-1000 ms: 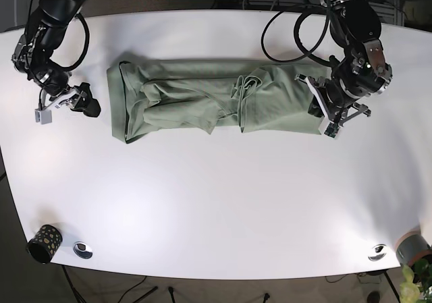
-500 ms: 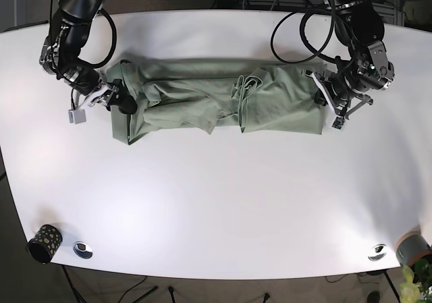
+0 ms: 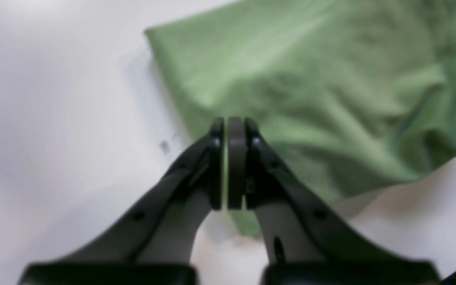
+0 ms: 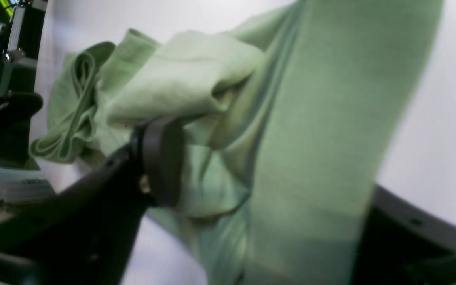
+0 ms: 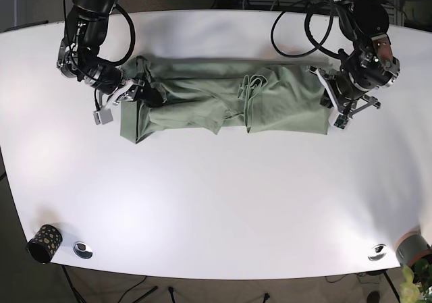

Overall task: Fold the T-shirt properly
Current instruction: 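Grasp both strip ends and push them toward each other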

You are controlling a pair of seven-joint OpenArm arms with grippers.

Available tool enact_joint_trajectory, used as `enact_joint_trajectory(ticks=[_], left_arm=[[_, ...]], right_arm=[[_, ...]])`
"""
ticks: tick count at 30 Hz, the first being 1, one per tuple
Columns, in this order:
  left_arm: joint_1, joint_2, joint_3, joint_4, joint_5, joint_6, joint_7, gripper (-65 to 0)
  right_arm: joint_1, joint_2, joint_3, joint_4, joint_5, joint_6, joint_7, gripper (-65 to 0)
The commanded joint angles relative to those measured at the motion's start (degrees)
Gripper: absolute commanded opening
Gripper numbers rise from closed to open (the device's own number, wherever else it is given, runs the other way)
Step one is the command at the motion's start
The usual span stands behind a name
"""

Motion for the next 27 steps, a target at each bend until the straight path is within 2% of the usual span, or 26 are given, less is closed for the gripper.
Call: enact_joint_trajectory(ticks=[1,3,6,8,16,23,27], left_arm=[[-0.6,-0.6,0.2,-1.5,-0.8,-0.1,-1.0,-65.0],[-0.6,-0.6,0.2,-4.6,-0.7,-0.1,-1.8,-65.0],[-0.3,-0.8,0.2,-9.3,-0.6,-0.1,-5.9,-65.0],[-0.2,-1.7,0.4,-11.8,-0.6,-0.1,-8.3,-65.0],[-0.3,-0.6,2.1,-14.0,-0.7,-0.1,-8.7,-65.0],[-0.7,3.5,9.3,-14.7,-0.6,-0.1,-9.3,-65.0],[-0.9,5.7,15.6,-15.8,-0.6,-0.1,-12.5,-65.0]], right_arm=[[1.0,1.0,0.2,1.2,1.1,-0.9,0.9,-42.2],[1.6,1.3,0.2,1.2,1.1,-1.25,0.9,-54.1],[1.6,1.6,0.2,1.2,1.1,-1.25,0.9,-65.0],[1.6,2.4,0.2,1.9,1.1,-0.99,0.9,-65.0],[-0.4,3.5,0.2,15.0,1.1,-1.16,0.9,-65.0],[-1.4,5.3,0.1,24.1,1.1,-1.16,0.9,-65.0],[-1.2,6.6,-2.1,27.8,1.1,-0.81,0.9,-65.0]])
